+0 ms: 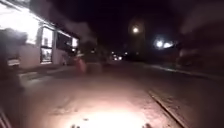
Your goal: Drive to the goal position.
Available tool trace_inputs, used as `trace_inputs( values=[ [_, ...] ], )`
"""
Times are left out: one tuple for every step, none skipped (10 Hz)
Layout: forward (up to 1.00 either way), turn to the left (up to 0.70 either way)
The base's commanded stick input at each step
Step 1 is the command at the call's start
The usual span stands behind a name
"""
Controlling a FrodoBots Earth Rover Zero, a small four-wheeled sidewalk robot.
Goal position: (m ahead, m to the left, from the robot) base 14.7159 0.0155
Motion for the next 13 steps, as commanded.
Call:
trace_inputs(
  values=[
    [0.5, 0.0],
    [0.5, 0.0],
    [0.5, 0.0],
    [0.5, 0.0],
    [0.5, 0.0],
    [0.5, 0.0],
    [0.5, 0.0],
    [0.5, 0.0],
    [0.5, 0.0],
    [0.5, 0.0],
    [0.5, -0.07],
    [0.5, -0.38],
    [0.5, -0.45]
  ],
)
